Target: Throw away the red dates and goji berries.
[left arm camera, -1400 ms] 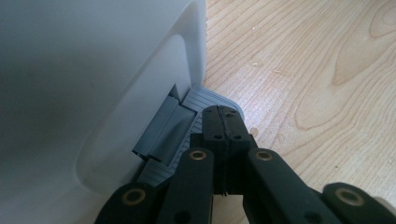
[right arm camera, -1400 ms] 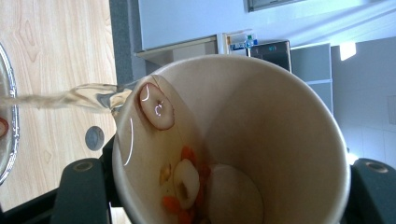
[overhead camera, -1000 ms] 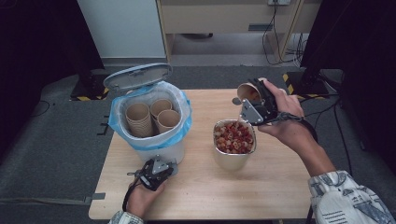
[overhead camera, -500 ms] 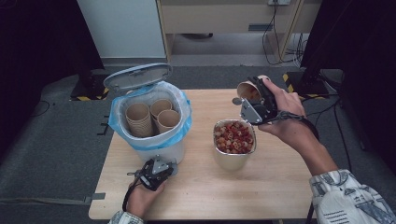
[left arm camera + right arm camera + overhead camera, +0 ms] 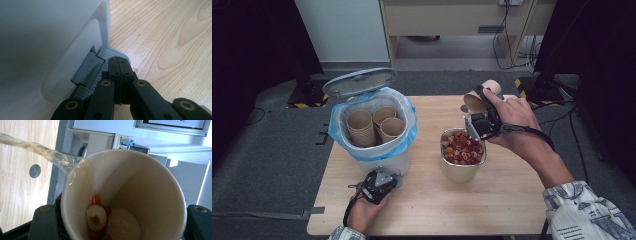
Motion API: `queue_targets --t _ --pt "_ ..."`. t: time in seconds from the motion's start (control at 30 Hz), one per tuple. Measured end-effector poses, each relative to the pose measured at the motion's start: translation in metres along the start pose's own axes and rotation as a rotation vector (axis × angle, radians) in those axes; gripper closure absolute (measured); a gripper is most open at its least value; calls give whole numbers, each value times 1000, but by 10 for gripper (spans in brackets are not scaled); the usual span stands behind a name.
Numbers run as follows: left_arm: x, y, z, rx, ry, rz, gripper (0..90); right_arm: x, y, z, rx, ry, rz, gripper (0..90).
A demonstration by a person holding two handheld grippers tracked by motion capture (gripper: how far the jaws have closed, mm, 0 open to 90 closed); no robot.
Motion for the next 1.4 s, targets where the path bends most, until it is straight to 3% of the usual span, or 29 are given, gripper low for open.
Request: queue_targets --t 0.37,0.7,1.07,1.17,1.23,1.33,1.4 --pt "0 0 0 0 0 0 899 -1 -1 1 -10 -10 32 312" --pt "0 0 0 0 0 0 899 -2 -3 1 -7 -14 15 312" --pt "0 0 0 0 0 1 899 10 -2 6 0 -52 -4 313" --pt "0 0 0 0 0 1 899 -5 4 2 -6 -19 108 314" --pt "0 0 0 0 0 1 899 -10 6 1 -7 -13 154 315" --pt "0 0 0 0 0 1 899 -2 4 3 -13 -38 109 316" --pt "0 0 0 0 0 1 899 0 4 3 -16 -50 129 316"
Point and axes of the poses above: each handheld gripper's, and its own axes: z roughly backward along the jaws, y roughly out of its top, x roughly to its right, the point moved 1 cm from there along -z, roughly forward along the jaws, and after that the axes turned 13 degrees about -z, right-handed, at the moved point
